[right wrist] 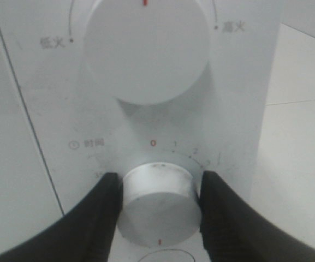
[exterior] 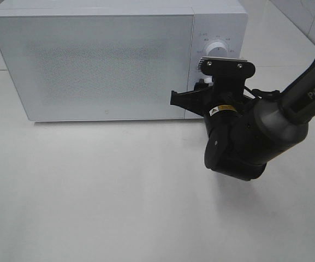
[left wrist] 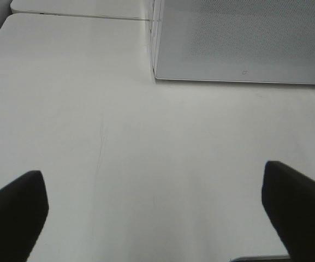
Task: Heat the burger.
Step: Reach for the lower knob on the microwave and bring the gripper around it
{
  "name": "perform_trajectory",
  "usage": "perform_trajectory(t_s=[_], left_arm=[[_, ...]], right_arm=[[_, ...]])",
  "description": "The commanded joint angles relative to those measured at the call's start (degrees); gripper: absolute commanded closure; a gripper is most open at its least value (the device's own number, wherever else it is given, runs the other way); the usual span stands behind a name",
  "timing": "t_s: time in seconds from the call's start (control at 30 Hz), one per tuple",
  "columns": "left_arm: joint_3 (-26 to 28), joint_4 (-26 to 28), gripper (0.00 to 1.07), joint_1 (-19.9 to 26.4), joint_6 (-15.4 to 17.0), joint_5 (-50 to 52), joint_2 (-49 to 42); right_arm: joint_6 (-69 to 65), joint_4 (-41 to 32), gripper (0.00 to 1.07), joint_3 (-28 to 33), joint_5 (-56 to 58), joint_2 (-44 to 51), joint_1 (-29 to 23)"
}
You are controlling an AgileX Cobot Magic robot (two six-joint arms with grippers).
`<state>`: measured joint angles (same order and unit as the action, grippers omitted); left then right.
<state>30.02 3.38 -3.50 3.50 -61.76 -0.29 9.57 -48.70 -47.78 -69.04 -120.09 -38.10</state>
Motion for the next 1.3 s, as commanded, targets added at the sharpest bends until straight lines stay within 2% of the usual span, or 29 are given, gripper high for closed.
perform_trajectory(t_s=[0.03,0.1,0.17,0.2,0.27,0.33,0.37,0.4,0.47,0.6,0.83,1.1,1.3], left_arm=[[-0.34,0.46,0.06,0.06,-0.11,0.57,-0.97],[-0.34,0.46,0.06,0.06,-0.11,0.57,-0.97],[-0.34,0.46,0.06,0.06,-0.11,0.57,-0.97],[-0.34,0.46,0.06,0.06,-0.11,0.57,-0.97],[-0.34,0.46,0.06,0.06,-0.11,0.57,-0.97],[-0.34,0.46,0.06,0.06,-0.11,0.57,-0.97],[-0.34,0.46,0.06,0.06,-0.11,0.57,-0.97],[-0.34,0.46,0.06,0.06,-0.11,0.57,-0.97],[-0.34,0.46,0.06,0.06,-0.11,0.57,-0.97],[-0.34,0.46,0.06,0.06,-0.11,0.57,-0.97],[-0.34,0.46,0.06,0.06,-0.11,0.57,-0.97],[-0.34,0.46,0.06,0.06,-0.11,0.57,-0.97],[-0.34,0.46,0.06,0.06,-0.11,0.57,-0.97]], right_arm=[[-9.05,7.10,1.07,-0.52,-3.95,0.23,0.11],[-11.86,8.37,1.07,-0.52,-4.24,0.23,0.11],[-27.50,12.15,1.07,-0.52,-3.67,0.23,0.11],[-27.50,12.15,1.07,-0.52,-3.67,0.23,0.11],[-38.79,15.76,1.07,-0.52,-3.44,0.23,0.11],[-41.94,16.73,1.07,-0.52,-3.67,0.23,0.11],[-50.13,18.79,1.07,-0.52,-4.58,0.23,0.11],[-50.13,18.79,1.07,-0.52,-4.58,0.23,0.11],[-60.10,20.91,1.07,-0.52,-5.21,0.23,0.11],[-68.30,21.03,1.07,-0.52,-6.19,0.23,0.11],[-92.48,20.80,1.07,-0.52,-9.05,0.23,0.11],[-107.89,20.57,1.07,-0.52,-9.11,0.23,0.11],[-108.69,20.57,1.07,-0.52,-9.51,0.23,0.11]])
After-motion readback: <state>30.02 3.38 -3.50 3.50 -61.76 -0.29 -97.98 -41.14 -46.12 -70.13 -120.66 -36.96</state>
